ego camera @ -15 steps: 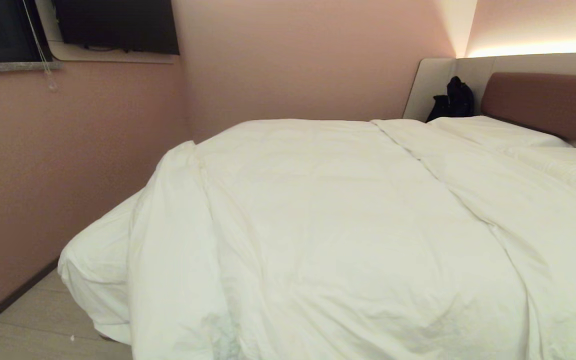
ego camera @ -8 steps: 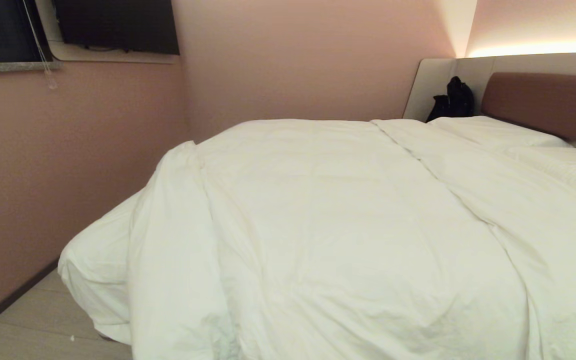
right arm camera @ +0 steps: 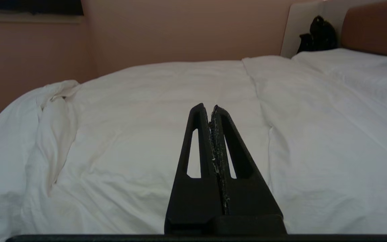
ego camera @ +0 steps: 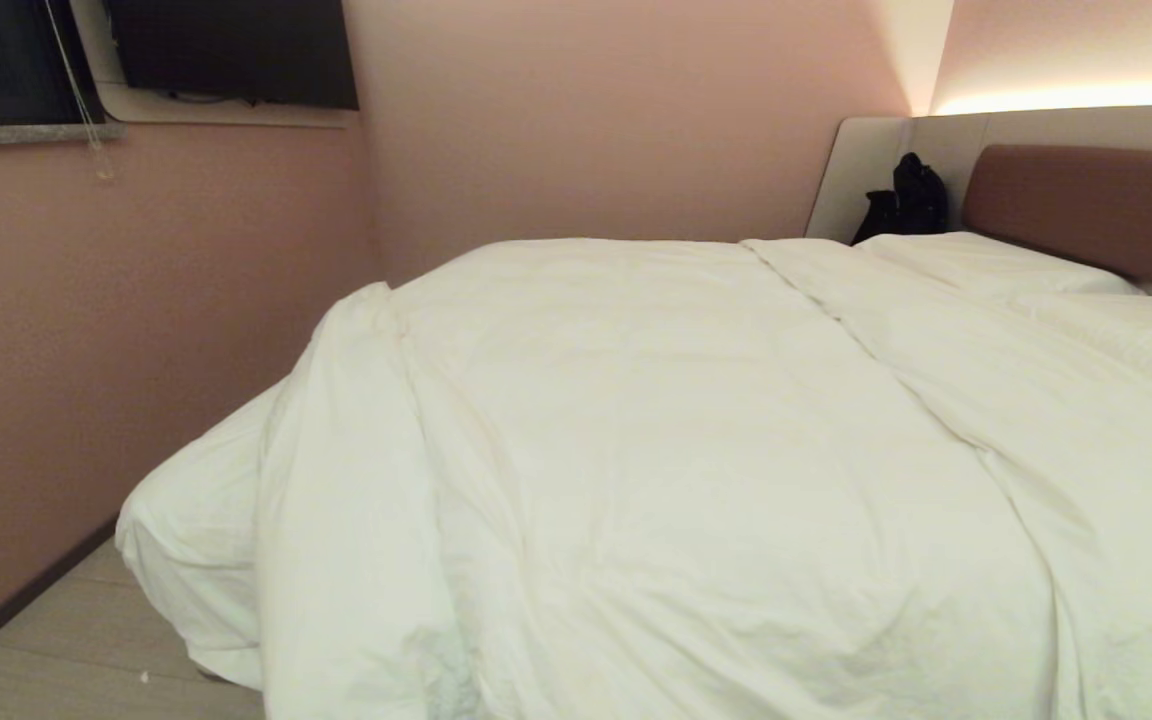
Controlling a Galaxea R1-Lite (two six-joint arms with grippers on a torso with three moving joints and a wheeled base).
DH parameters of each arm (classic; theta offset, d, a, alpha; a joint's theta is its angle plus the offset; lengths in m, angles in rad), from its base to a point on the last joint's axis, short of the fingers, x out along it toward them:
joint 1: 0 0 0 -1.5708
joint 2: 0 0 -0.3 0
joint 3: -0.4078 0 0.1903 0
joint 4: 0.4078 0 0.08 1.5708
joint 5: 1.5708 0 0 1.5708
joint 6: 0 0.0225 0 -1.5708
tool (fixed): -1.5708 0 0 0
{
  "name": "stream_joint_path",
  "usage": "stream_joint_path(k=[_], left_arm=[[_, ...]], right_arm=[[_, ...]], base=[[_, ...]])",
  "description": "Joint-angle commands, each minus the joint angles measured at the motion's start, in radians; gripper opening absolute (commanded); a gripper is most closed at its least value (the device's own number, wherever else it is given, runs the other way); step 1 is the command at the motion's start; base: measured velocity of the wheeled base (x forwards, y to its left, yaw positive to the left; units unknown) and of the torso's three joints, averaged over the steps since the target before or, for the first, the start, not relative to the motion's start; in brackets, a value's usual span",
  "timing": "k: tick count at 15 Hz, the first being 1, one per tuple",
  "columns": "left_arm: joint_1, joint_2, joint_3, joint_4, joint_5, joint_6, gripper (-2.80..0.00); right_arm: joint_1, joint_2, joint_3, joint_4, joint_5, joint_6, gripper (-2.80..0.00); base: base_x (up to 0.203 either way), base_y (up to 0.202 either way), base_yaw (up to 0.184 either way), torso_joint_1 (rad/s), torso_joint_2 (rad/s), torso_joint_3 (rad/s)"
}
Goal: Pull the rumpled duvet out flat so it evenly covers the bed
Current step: Hold the folded corner of the quilt
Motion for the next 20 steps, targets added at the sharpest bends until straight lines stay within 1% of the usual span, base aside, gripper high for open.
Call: stream_joint_path(k=[1,4,6,9,12,14,16,20], left_arm=[[0.000,0.000,0.000,0.000,0.000,-0.002,-2.80],[0.000,0.000,0.000,0.000,0.000,-0.002,-2.80],[0.000,0.000,0.000,0.000,0.000,-0.002,-2.80],[0.000,0.000,0.000,0.000,0.000,-0.002,-2.80],[0.000,0.000,0.000,0.000,0.000,0.000,-2.80],[0.000,0.000,0.000,0.000,0.000,0.000,-2.80],[0.000,0.000,0.000,0.000,0.000,0.000,-2.80],[0.000,0.000,0.000,0.000,0.000,0.001,-2.80]], right_arm=[[-0.001,-0.093,0.017,-0.001,-0.010,-0.031,-2.80],[-0.001,-0.092,0.037,-0.057,-0.029,-0.040,-2.80],[-0.001,-0.092,0.105,-0.133,-0.029,-0.070,-2.80],[-0.001,-0.092,0.238,-0.276,-0.053,-0.134,-2.80],[-0.001,-0.092,0.463,-0.454,-0.062,-0.183,-2.80],[-0.001,-0.092,0.556,-0.526,-0.063,-0.205,-2.80],[-0.001,-0.092,0.623,-0.534,-0.056,-0.211,-2.80],[-0.001,-0.092,0.636,-0.449,-0.041,-0.203,-2.80]], base=[[0.000,0.000,0.000,0.000,0.00,0.000],[0.000,0.000,0.000,0.000,0.00,0.000],[0.000,0.000,0.000,0.000,0.00,0.000],[0.000,0.000,0.000,0.000,0.00,0.000],[0.000,0.000,0.000,0.000,0.00,0.000],[0.000,0.000,0.000,0.000,0.00,0.000],[0.000,0.000,0.000,0.000,0.00,0.000],[0.000,0.000,0.000,0.000,0.00,0.000]])
